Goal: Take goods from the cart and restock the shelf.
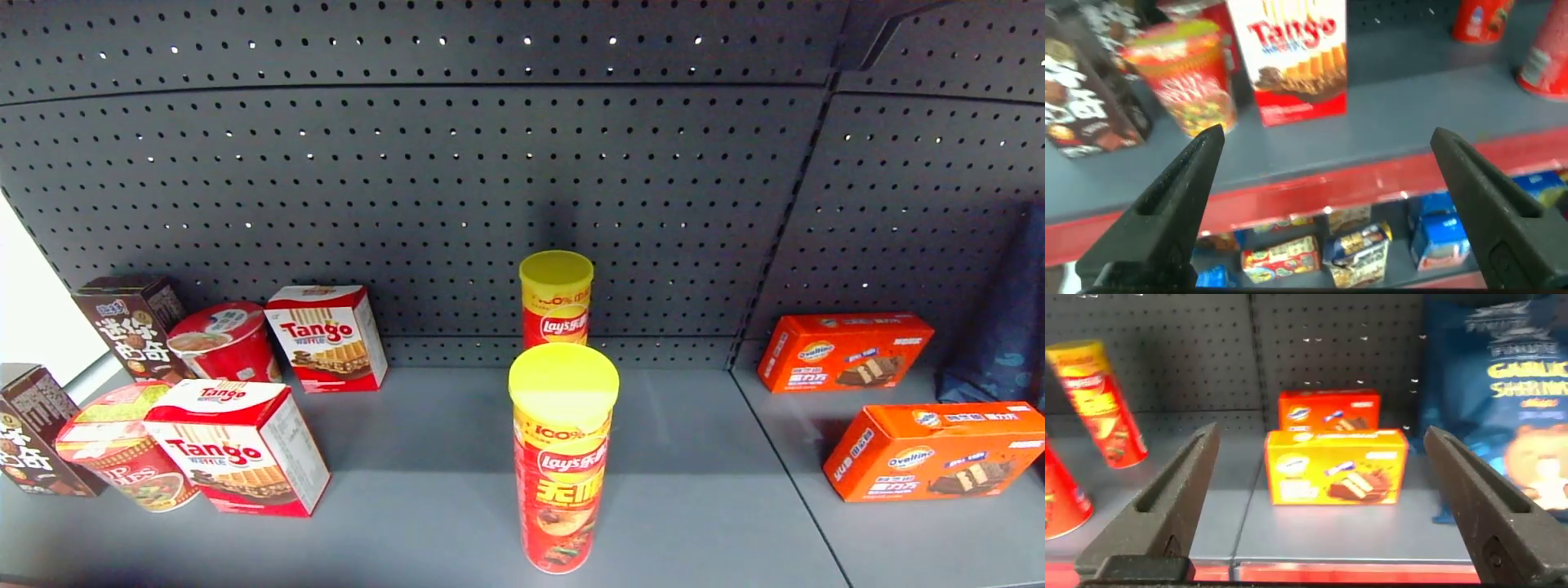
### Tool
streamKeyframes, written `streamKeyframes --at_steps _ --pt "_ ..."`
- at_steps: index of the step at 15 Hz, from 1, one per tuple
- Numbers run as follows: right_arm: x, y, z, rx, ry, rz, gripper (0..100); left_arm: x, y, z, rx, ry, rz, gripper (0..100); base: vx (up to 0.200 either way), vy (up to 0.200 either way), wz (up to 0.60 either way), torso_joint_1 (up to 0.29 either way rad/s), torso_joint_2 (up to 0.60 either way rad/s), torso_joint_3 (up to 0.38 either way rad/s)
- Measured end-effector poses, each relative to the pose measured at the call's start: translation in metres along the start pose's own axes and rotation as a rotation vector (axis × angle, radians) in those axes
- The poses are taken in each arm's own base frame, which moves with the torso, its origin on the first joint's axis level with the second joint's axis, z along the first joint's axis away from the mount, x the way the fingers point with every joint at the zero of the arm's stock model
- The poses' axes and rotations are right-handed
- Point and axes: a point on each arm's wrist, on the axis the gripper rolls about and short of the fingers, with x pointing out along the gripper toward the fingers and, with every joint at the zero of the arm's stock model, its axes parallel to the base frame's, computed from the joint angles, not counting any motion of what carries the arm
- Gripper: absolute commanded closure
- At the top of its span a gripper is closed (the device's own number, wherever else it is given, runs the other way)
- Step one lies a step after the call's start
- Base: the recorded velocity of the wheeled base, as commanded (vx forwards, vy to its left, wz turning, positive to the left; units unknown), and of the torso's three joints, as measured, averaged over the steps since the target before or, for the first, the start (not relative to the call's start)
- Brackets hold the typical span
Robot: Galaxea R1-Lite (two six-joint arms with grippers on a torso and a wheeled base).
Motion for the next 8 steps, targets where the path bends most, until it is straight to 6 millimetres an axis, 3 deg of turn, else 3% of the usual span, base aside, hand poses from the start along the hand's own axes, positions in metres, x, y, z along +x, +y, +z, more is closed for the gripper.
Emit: streamKeyframes --at_steps 4,8 --pt "0.005 0.002 -0.05 -0.02 0.054 0.076 0 -0.002 -0.002 -0.006 0.06 -0.041 -0.022 0 0.0 0.0 0.0 0.0 0.0 0.0" --pt "0.0 0.002 -0.086 -0.039 0.313 0.108 0 -0.001 -0.003 -0.007 0.067 -0.068 -0.039 0 0.0 0.0 0.0 0.0 0.0 0.0"
